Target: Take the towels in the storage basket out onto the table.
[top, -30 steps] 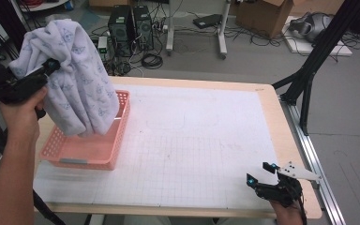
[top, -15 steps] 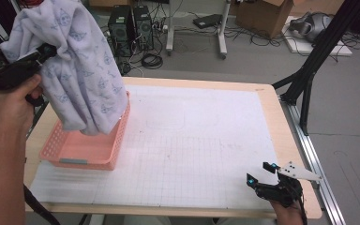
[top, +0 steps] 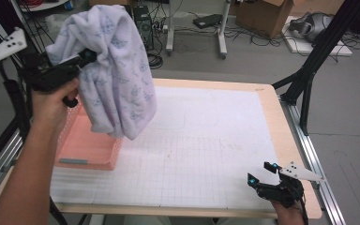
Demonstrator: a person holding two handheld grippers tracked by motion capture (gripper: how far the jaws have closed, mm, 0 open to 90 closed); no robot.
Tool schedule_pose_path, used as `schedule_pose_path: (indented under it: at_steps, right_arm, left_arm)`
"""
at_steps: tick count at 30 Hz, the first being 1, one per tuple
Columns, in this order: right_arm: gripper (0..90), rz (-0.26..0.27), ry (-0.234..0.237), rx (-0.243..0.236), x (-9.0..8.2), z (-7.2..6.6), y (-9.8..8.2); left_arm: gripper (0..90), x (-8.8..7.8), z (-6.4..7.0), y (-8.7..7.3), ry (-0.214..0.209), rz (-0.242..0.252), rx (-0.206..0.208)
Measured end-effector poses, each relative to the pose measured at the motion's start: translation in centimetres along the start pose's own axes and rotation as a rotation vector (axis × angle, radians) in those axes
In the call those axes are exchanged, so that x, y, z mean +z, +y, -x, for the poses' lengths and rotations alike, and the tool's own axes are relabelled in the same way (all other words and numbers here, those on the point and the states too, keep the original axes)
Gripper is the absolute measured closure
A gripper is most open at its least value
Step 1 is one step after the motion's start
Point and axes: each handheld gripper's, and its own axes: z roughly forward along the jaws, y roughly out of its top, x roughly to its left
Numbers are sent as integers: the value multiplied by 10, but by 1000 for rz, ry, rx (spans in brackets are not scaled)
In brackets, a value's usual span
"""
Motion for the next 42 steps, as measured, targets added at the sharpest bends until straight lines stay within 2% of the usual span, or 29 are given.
schedule_pose_path:
  at_steps: [4,6,8,11,12,13,15,20,24,25,26,27,32,35,37,38,39,40,42]
  right_arm:
    - [172,-3,1,0,0,1,0]
    - [172,-4,0,-2,0,1,0]
    - [172,-1,-2,-6,-1,1,0]
    - [172,1,-5,-3,-1,2,-1]
    - [172,-2,-9,0,-2,3,-1]
    - [172,2,-15,-1,-2,3,-1]
    - [172,3,-17,0,-2,4,-1]
    - [172,-7,-21,-1,-2,4,-2]
    - [172,-7,-21,-4,-2,6,-3]
    - [172,-6,-21,-5,-2,7,-3]
    - [172,-6,-21,-3,-3,7,-3]
    - [172,-6,-21,3,-4,7,-3]
    - [172,-4,-25,10,-5,10,-5]
    - [172,-8,-29,1,-4,12,-5]
    - [172,-12,-30,13,-3,12,-5]
    - [172,-14,-30,7,-2,12,-5]
    - [172,-14,-30,4,-2,12,-6]
    - [172,-17,-31,1,-2,12,-6]
    - [172,-18,-31,-1,-1,12,-6]
  left_arm:
    - [610,26,13,-17,-23,-6,-12]
    - [610,41,22,-28,-28,-29,9]
    - [610,52,27,-37,-44,-35,12]
    - [609,73,38,-58,-58,-73,24]
    - [608,73,38,-58,-58,-73,24]
    - [608,84,43,-71,-63,-100,26]
    - [608,96,50,-87,-71,-123,26]
    - [606,122,64,-126,-102,-147,-23]
    - [602,141,77,-158,-120,-197,-19]
    - [601,145,80,-167,-124,-214,-19]
    - [599,145,80,-167,-124,-214,-19]
    - [598,152,86,-183,-129,-237,-41]
    - [590,165,95,-224,-138,-299,-72]
    - [586,169,96,-243,-138,-358,-43]
    - [582,171,95,-255,-124,-375,-31]
    - [580,171,95,-255,-124,-375,-31]
    - [575,172,90,-268,-85,-410,-53]
    - [572,171,88,-272,-72,-428,-60]
    - [566,170,83,-285,-37,-494,-84]
